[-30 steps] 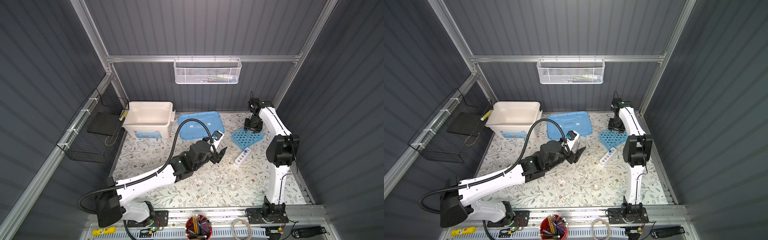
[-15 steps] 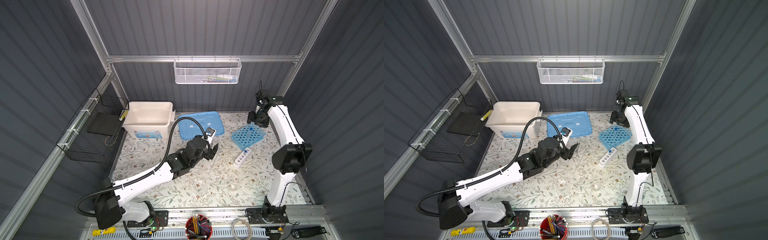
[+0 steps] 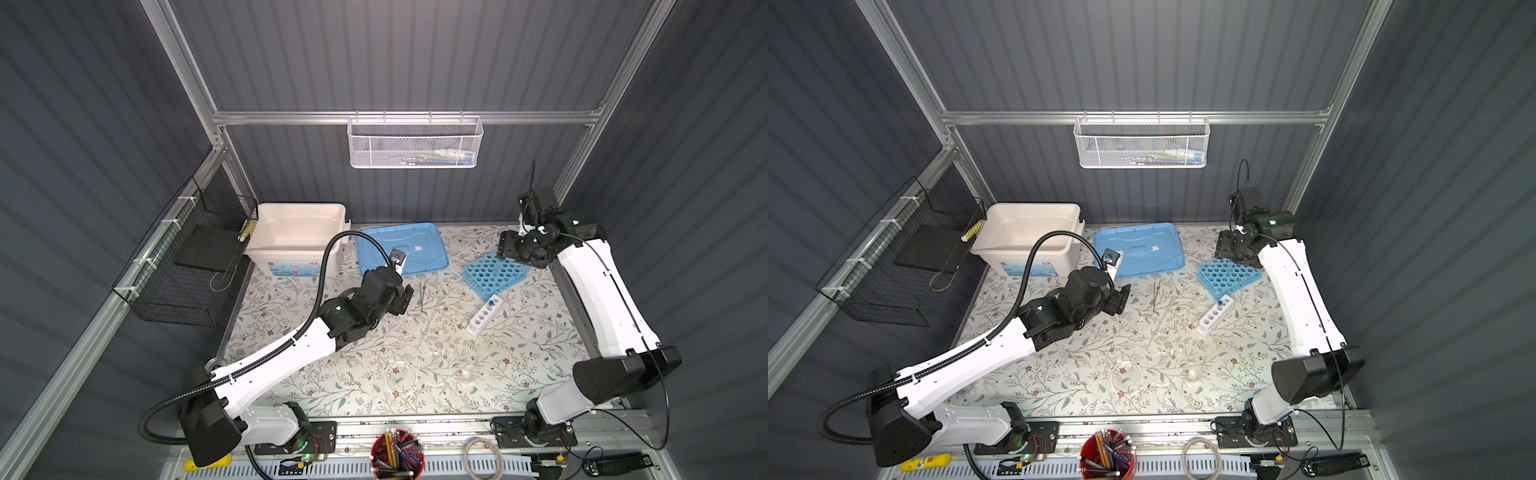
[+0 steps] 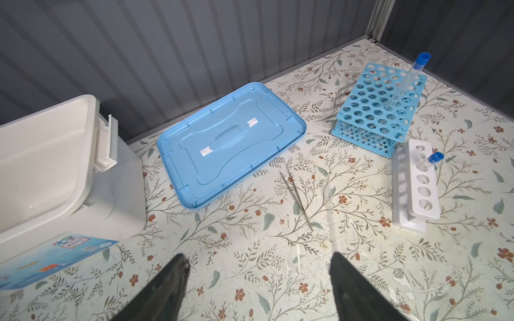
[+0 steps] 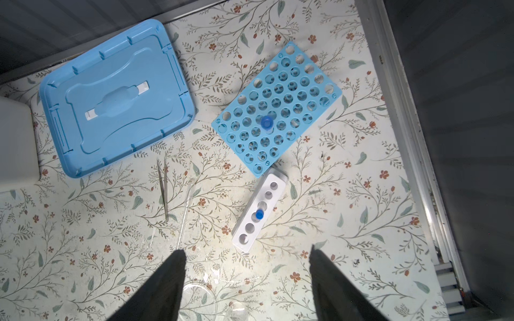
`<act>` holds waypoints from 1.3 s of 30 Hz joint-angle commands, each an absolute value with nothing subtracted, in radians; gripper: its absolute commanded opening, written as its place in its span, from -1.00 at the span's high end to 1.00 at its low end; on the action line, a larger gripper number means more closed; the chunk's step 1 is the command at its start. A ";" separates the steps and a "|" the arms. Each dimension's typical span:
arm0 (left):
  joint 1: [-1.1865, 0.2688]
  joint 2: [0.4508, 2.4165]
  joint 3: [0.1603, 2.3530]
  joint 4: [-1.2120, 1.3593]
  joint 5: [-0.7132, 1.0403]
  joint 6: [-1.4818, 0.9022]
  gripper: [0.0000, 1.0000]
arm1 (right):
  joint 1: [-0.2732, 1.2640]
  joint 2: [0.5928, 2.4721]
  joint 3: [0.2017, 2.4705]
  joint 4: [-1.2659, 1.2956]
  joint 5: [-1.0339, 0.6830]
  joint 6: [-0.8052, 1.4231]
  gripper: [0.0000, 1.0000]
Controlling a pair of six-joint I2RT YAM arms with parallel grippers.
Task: Organize the chemistry lab equipment
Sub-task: 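Open the right gripper and lift it away from the rack, then move the left gripper to the side handle of the white plastic bin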
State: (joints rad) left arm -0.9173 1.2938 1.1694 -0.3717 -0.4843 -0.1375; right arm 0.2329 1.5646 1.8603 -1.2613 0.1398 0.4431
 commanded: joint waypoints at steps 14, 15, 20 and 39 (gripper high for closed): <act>-0.543 1.595 1.708 -0.933 -0.392 -0.282 -0.60 | 0.455 1.525 1.625 -1.123 0.149 0.567 -0.37; -0.508 1.619 1.740 -0.945 -0.359 -0.267 -0.61 | 0.467 1.523 1.612 -1.120 0.149 0.581 -0.37; -0.327 1.799 1.886 -0.980 -0.274 -0.181 -0.59 | 0.525 1.509 1.552 -1.108 0.182 0.673 -0.36; -0.229 2.166 2.120 -0.978 -0.127 -0.141 -0.30 | 0.548 1.555 1.546 -1.075 0.192 0.654 -0.32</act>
State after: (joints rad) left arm -0.2218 2.1899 2.1529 -0.9436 -0.1555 -0.1482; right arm 0.5556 1.5410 1.5211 -1.0908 0.2008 0.6895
